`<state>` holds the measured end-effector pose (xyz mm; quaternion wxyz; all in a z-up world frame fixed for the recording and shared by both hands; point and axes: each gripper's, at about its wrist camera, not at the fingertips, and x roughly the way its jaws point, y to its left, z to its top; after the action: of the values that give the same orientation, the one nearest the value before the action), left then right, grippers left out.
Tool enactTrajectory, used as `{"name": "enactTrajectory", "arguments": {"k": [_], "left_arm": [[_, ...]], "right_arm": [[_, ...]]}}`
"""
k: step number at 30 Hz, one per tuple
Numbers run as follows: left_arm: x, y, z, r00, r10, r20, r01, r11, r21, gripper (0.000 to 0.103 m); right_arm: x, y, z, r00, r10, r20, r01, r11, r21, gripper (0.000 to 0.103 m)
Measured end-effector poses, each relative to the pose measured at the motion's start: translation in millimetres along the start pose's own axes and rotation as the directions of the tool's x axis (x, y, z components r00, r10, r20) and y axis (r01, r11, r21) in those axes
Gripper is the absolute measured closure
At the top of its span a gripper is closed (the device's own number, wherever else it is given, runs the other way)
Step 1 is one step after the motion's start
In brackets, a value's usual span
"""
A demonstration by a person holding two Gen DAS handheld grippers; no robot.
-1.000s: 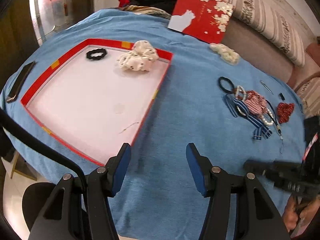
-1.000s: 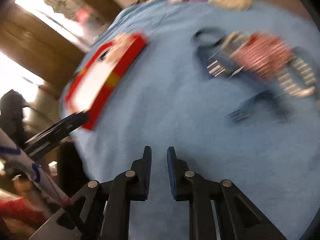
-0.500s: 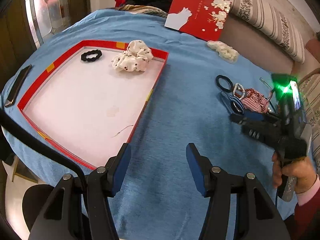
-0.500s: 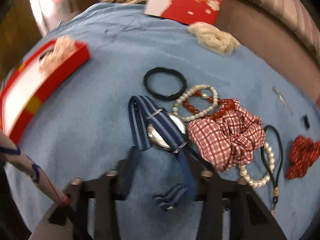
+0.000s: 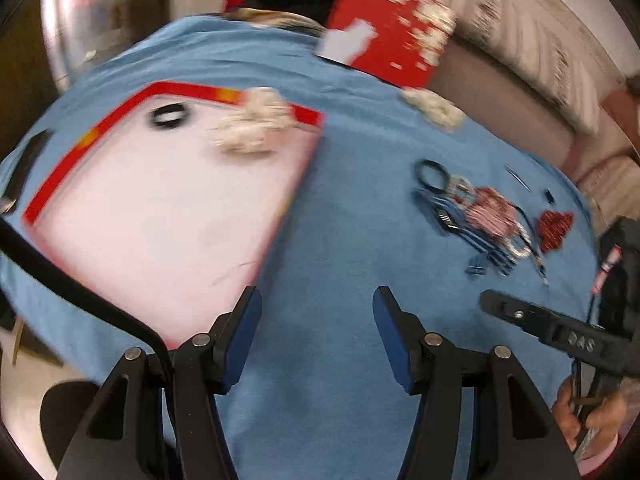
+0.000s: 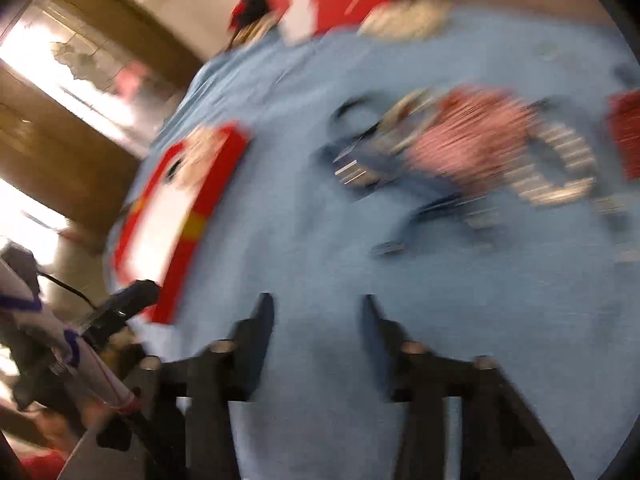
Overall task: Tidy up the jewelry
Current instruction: 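Grasp the red gingham scrunchie with left tool while right tool grasps the watch strap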
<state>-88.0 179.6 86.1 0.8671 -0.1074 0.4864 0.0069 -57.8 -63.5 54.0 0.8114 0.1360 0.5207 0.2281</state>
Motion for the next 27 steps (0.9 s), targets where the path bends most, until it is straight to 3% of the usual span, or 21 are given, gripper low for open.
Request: {"name": "enactTrajectory", "arguments": {"k": [3, 7, 16, 17, 18, 19, 22, 25, 27], "left_arm": [[21.5, -36.4, 16.1, 0.997, -0.071, -0.038, 0.073, 0.995, 0.064, 0.037], [55.8, -91.6, 38.0, 0.993, -0.093, -0.071, 0.104, 0.980, 0.169, 0.037], [129.1, -208.4, 66.8, 0.975, -0.147, -0.169, 0.199, 0.913, 0.355, 0.038], [136.1, -216.1, 65.0, 0.972, -0.143, -0.188, 0.206, 0.903, 0.376, 0.044], [141.5, -221.7, 62.5, 0.969, -0.134, -0.207, 0.209, 0.894, 0.396, 0.087], [147.1, -226.8, 60.1, 0.967, -0.106, -0.233, 0.197, 0.888, 0.415, 0.099], [129.3, -221.4, 59.4, 0.961, -0.168, -0.218, 0.244, 0.889, 0.387, 0.102], [92.5, -202.0, 60.4, 0.938, -0.265, -0.222, 0.329, 0.880, 0.343, 0.102], [72.5, -189.3, 58.3, 0.939, -0.282, -0.198, 0.336, 0.877, 0.343, 0.102]], "right_arm": [[-27.8, -30.5, -1.6, 0.995, -0.077, 0.064, 0.073, 0.995, 0.070, 0.050], [-57.1, -65.8, -15.3, 0.980, -0.152, 0.128, 0.134, 0.981, 0.138, 0.050], [-60.1, -108.9, -23.4, 0.960, -0.212, 0.184, 0.176, 0.965, 0.196, 0.050], [-60.8, -113.1, -23.6, 0.958, -0.218, 0.186, 0.180, 0.963, 0.199, 0.050], [-62.0, -118.6, -21.3, 0.957, -0.221, 0.188, 0.182, 0.961, 0.206, 0.050], [-60.7, -120.9, -17.7, 0.956, -0.223, 0.189, 0.182, 0.960, 0.211, 0.050], [-67.9, -129.3, -8.3, 0.947, -0.241, 0.210, 0.195, 0.956, 0.217, 0.050], [-70.6, -133.8, 5.3, 0.943, -0.250, 0.222, 0.207, 0.958, 0.201, 0.050], [-64.0, -131.5, 19.6, 0.938, -0.269, 0.220, 0.235, 0.957, 0.171, 0.050]]}}
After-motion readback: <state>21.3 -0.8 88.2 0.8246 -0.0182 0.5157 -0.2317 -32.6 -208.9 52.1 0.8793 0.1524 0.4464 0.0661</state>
